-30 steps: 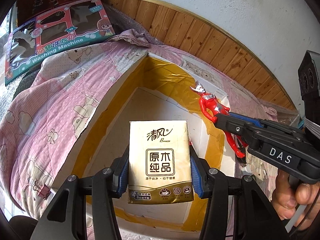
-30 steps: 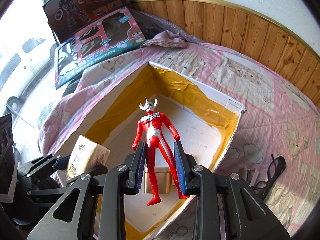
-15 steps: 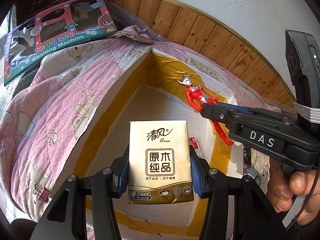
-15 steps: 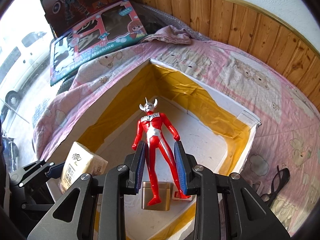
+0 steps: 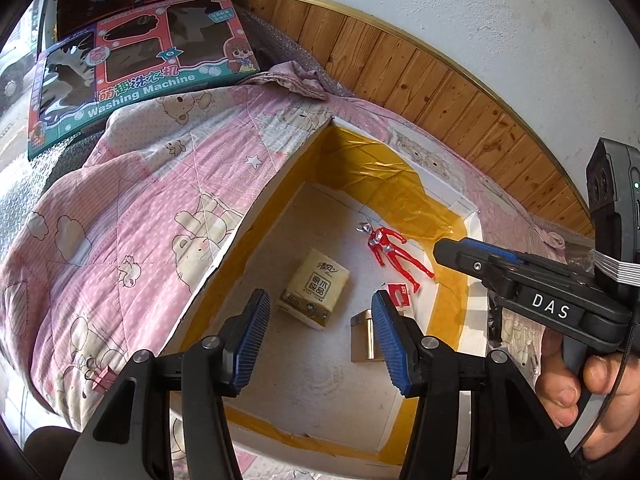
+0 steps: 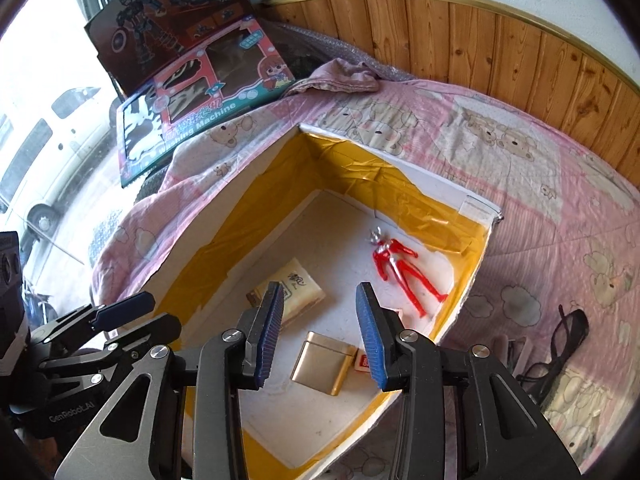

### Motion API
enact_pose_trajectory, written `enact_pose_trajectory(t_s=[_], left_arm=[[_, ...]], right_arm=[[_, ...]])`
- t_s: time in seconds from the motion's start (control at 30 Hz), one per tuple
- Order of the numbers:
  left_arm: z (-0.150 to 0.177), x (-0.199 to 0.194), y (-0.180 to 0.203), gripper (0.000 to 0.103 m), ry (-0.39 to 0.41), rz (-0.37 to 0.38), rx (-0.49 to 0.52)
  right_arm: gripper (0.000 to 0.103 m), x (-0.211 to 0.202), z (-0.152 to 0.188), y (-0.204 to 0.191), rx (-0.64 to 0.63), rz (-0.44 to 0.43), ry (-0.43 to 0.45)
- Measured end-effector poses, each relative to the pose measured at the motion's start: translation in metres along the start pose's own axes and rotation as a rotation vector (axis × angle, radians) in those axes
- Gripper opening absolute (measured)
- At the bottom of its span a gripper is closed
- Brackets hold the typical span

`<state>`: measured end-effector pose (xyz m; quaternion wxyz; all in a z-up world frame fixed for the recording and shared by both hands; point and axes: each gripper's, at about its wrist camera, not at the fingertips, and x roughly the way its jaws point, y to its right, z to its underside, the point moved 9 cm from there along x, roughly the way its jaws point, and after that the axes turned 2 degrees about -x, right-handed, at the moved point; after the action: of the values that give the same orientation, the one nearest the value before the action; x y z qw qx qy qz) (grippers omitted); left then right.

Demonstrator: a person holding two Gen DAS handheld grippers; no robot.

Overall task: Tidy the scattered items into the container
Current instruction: 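Withdraw both tools from the box toward the black marker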

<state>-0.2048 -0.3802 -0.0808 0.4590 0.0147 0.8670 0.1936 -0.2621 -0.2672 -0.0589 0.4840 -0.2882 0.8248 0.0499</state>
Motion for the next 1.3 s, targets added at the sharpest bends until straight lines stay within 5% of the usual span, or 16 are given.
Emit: enact_pose_trajectory(t_s=[0.33, 1.3], left_arm=[[0.026, -0.024, 0.036, 0.055, -0.001, 0.02, 0.07], [0.092, -0.064, 0.1, 0.055, -0.011, 0.002, 0.227]], right_arm=[[0.032, -0.042, 0.03, -0.007, -0.022, -0.003, 0.042], [0.032, -0.125, 0.129, 0.0, 0.061, -0.1, 0.129]])
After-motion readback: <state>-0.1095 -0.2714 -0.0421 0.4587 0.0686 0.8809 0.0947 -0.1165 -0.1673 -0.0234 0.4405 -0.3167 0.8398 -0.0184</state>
